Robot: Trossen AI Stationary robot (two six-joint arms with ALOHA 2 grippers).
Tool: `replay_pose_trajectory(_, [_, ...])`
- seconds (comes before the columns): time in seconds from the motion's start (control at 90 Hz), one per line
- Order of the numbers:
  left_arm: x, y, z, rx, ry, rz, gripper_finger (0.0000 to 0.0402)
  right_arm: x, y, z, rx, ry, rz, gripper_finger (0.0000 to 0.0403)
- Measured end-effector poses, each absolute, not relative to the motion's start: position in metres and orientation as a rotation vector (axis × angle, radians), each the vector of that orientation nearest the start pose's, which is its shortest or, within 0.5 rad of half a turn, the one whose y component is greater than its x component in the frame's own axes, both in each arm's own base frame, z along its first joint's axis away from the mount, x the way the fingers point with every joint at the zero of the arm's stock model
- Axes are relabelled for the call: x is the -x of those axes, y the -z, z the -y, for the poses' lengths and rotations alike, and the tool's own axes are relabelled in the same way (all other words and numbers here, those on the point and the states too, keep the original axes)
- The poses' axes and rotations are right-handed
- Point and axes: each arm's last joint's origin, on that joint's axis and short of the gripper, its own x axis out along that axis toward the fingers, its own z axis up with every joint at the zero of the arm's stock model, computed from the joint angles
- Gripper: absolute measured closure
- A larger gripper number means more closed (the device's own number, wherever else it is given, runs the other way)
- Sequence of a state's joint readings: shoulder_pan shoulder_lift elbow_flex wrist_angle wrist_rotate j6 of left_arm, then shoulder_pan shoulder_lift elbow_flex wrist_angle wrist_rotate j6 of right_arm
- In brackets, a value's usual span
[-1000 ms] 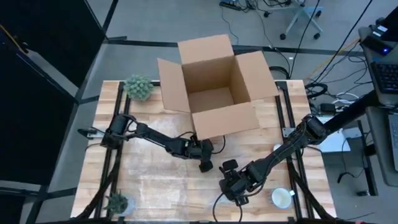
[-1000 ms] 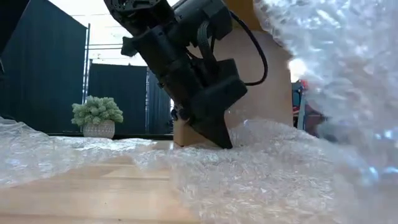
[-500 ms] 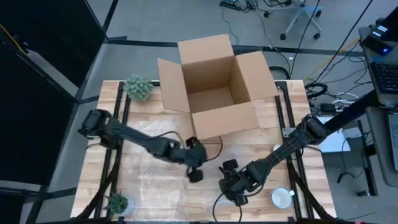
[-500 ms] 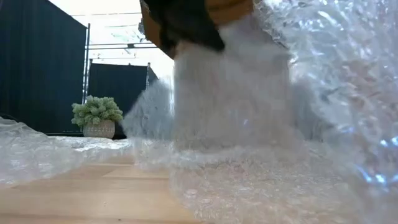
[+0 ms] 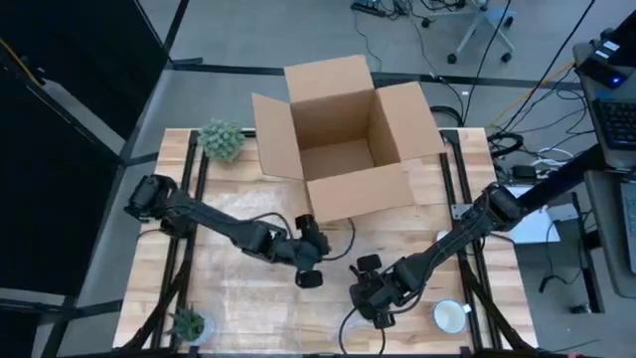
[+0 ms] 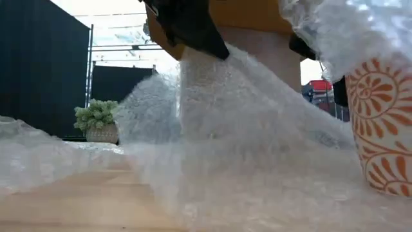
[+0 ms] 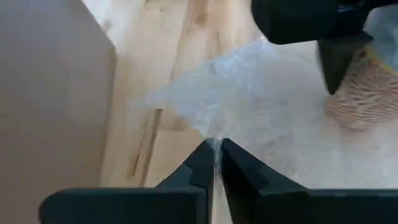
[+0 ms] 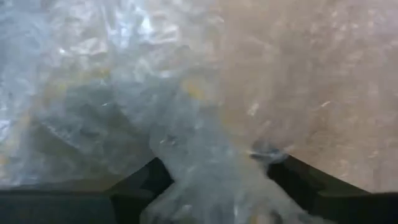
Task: Wrap mug
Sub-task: Wrap the orange mug with bubble wrap
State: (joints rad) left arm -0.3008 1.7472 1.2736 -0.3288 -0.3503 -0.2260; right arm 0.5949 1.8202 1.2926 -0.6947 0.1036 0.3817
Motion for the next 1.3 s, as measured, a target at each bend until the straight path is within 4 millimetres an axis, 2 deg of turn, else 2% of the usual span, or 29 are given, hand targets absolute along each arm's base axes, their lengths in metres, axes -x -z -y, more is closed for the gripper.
replay_pose_trajectory(0.1, [-0.362,-0.243,0.094,-0.058,-0.134,-0.757,0.0328,-0.299,-0.197,-0.199,0.093,-0.197,-1.215,0.0234])
replay_pose_trajectory(0.278, [-0.350,-0.268,0.091,-0.057,-0.166,-0.723,0.0271,-0.299,-0.197,-0.197,0.094,-0.190,-1.225,0.0234])
replay_pose_trajectory(0.367, [-0.343,-0.277,0.100,0.017,-0.131,-0.704,0.0257,-0.300,-0.196,-0.196,0.095,-0.189,-1.227,0.0234])
replay_pose_trajectory(0.467, [-0.338,-0.278,0.128,0.053,-0.025,-0.664,0.0254,-0.300,-0.196,-0.196,0.095,-0.188,-1.228,0.0234])
replay_pose_trajectory(0.533, [-0.341,-0.269,0.149,0.083,0.032,-0.607,0.0254,-0.300,-0.196,-0.196,0.095,-0.189,-1.228,0.0234])
replay_pose_trajectory(0.622, [-0.348,-0.243,0.174,0.105,0.078,-0.538,0.0254,-0.300,-0.196,-0.196,0.094,-0.187,-1.228,0.0234])
replay_pose_trajectory(0.8, [-0.380,-0.196,0.198,0.166,0.072,-0.373,0.0254,-0.300,-0.196,-0.196,0.088,-0.183,-1.229,0.0234])
replay_pose_trajectory(0.944, [-0.398,-0.174,0.206,0.171,0.113,-0.381,0.0254,-0.300,-0.196,-0.196,0.078,-0.176,-1.230,0.0234])
replay_pose_trajectory(1.1, [-0.410,-0.173,0.209,0.158,0.116,-0.354,0.0254,-0.300,-0.196,-0.196,0.069,-0.169,-1.230,0.0234])
replay_pose_trajectory(1.3, [-0.421,-0.160,0.205,0.176,0.127,-0.338,0.0254,-0.300,-0.196,-0.196,0.075,-0.176,-1.229,0.0234])
